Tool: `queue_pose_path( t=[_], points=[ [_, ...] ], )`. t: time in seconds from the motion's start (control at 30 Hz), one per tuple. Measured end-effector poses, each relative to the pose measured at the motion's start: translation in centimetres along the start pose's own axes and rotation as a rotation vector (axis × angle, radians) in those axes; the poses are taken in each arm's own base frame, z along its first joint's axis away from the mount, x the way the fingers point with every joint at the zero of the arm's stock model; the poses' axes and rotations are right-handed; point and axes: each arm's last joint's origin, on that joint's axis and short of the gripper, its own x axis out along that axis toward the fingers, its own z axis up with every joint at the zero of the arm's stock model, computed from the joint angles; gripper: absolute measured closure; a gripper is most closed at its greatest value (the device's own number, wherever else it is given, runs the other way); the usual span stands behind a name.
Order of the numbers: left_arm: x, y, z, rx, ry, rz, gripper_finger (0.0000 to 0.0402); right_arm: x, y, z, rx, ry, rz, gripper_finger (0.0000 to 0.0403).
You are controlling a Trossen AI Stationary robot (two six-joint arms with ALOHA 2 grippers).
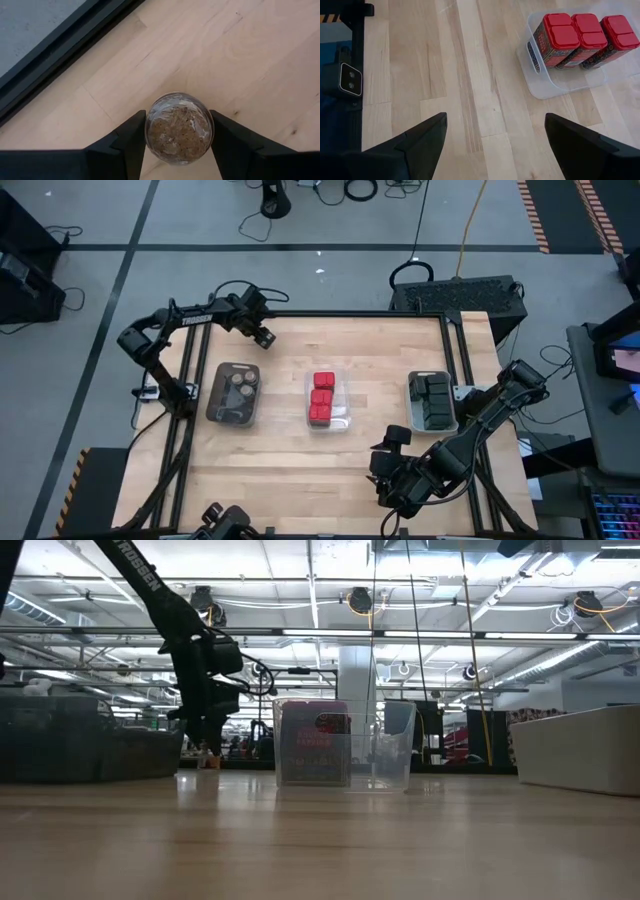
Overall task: Sort spices by type
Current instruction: Put the brown seasoning bottle into the black bin
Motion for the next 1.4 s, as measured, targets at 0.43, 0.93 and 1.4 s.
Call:
queue_pose_path(
  t=[0.43,0.93,1.4],
  points=[
    [-4.0,-0.1,-0.7,0.055,-0.025,-0.043,0.021,0.0,0.0,0.0,-0.004,0.0,0.0,0.0085],
    [-15.6,-2.3,-7.0,0.134,-0.079,-0.134,0.021,0.0,0.0,0.0,-0.006,0.0,0.0,0.0085],
    [-17.3,-4.9,-13.4,0.145,0.017,-0.259,0.021,0.0,0.0,0.0,0.001,0.0,0.0,0.0085]
  ],
)
